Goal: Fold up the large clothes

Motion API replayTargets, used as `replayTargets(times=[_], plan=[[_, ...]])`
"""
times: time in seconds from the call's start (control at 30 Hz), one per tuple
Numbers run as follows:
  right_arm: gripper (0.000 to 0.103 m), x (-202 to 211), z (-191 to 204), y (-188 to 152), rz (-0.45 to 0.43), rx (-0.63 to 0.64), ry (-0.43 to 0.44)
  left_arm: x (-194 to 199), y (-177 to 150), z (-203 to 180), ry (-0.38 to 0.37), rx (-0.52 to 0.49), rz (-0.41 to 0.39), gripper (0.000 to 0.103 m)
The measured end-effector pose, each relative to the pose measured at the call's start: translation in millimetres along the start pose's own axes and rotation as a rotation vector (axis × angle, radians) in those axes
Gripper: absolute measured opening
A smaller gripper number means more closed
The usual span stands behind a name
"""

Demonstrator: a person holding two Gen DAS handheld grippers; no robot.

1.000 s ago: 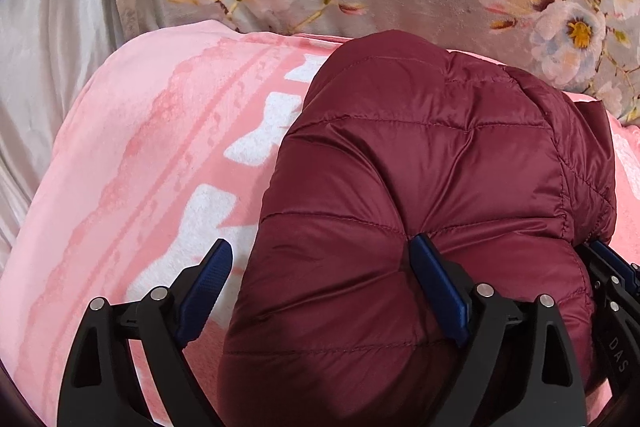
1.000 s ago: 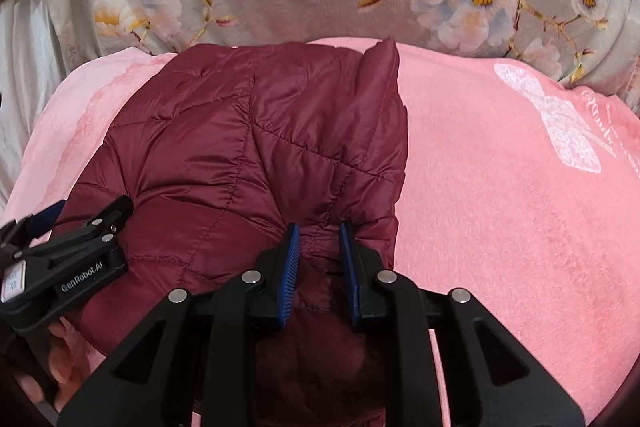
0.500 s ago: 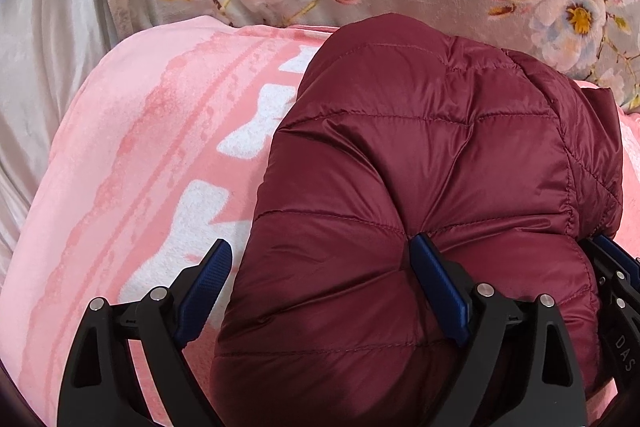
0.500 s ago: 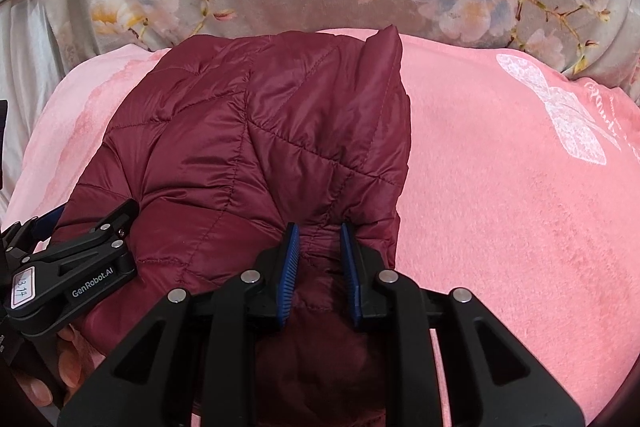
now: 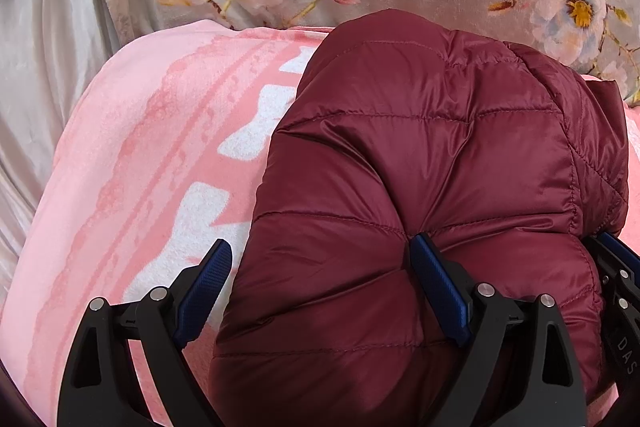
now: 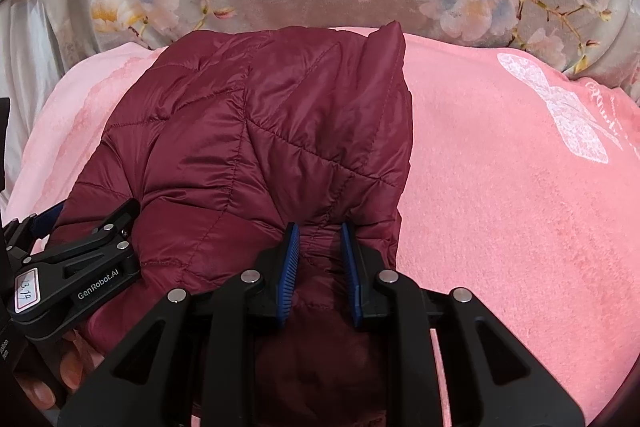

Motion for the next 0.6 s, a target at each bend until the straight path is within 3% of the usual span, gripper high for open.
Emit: replayTargets(times=[0.33, 0.4, 0.47, 0.6], plan=[[0.021, 2.7, -2.8, 1.8, -0.009, -0.028, 0.017, 1.1, 1.5, 8.6, -0.032, 0.043, 0.001, 0.092], [0.032, 18.8, -10.9, -0.5, -0.050, -0.061, 0.008, 10.3, -4.0, 17.8, -0.047, 0.089, -0.010, 0.092], [0.055, 45.7, -15.2, -12.1, -0.093, -0.049, -0.020, 26.6, -17.2, 26.4, -0.067, 0.135, -0.027, 0.092], [0.067, 103.5, -21.4, -58.5, -0.151, -0.001, -0.037, 77.2, -56.3, 36.6, -0.048, 0.164, -0.100, 0.092]])
Point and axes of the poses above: each gripper's, at about its wrist camera, not at the fingertips, and x roughly against the way its jaws point, z to its left, y to its top, the point moved 4 cm from there along -x, roughly the way its jaws point, and after that the axes turned 6 degrees about -x, right-handed, at the moved point
